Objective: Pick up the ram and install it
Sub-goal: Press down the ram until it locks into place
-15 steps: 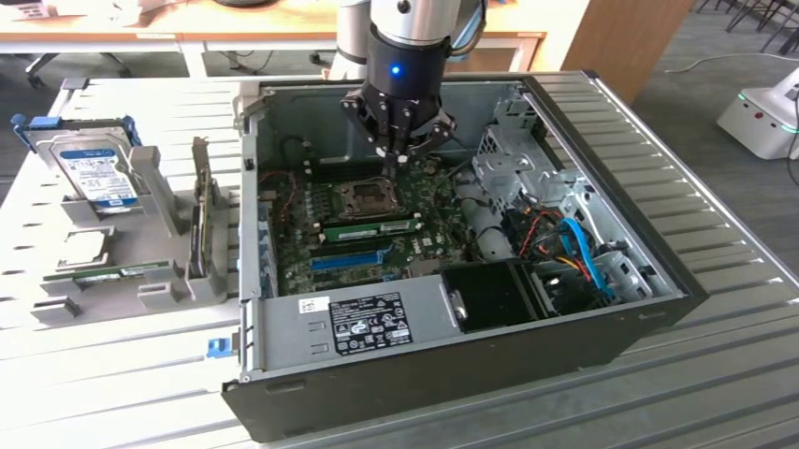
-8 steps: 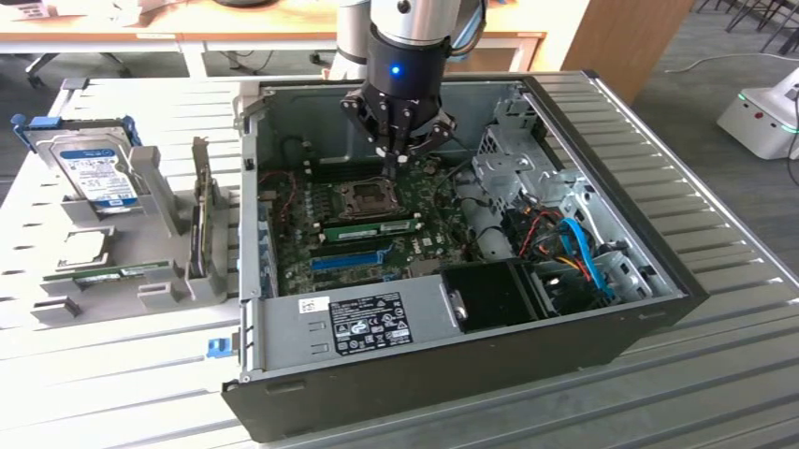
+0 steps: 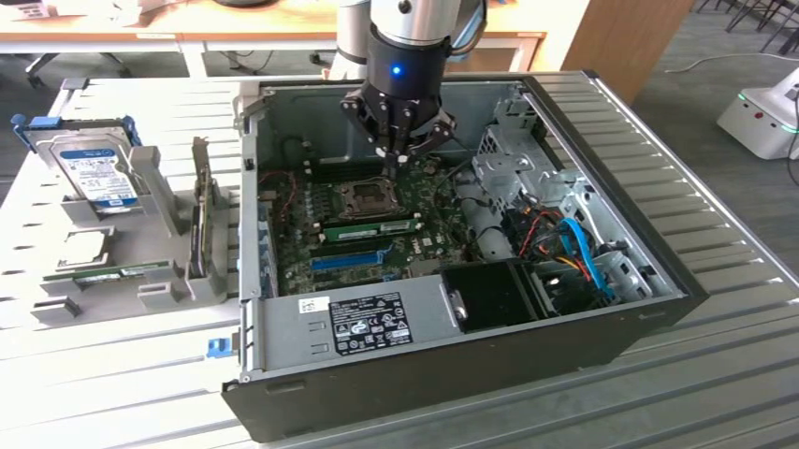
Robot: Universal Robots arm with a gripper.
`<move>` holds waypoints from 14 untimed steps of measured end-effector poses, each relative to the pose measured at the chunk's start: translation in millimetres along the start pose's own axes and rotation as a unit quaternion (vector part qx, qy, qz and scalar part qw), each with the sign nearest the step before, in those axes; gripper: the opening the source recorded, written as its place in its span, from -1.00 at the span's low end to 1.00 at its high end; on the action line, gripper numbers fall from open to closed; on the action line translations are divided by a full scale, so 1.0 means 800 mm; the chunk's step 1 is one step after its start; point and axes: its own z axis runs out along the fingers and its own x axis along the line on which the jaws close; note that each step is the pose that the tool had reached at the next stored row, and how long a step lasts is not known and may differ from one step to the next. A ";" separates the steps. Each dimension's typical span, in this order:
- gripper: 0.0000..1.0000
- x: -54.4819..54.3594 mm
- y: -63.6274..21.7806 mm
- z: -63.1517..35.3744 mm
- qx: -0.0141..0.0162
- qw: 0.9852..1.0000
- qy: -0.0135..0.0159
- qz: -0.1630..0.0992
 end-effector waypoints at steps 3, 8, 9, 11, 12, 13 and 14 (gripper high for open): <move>-0.79 0.000 0.000 0.000 0.000 1.000 0.000 -0.014; -0.79 0.000 0.000 0.000 0.001 0.999 0.001 -0.039; -0.79 0.000 0.000 0.000 0.001 0.999 0.001 -0.043; -0.79 0.000 0.000 0.000 0.001 0.999 0.001 -0.052; -0.79 0.000 0.000 0.000 0.001 0.998 0.001 -0.056; -0.79 0.000 0.000 0.000 0.001 0.998 0.001 -0.060; -0.79 0.000 0.000 0.000 0.001 0.998 0.002 -0.064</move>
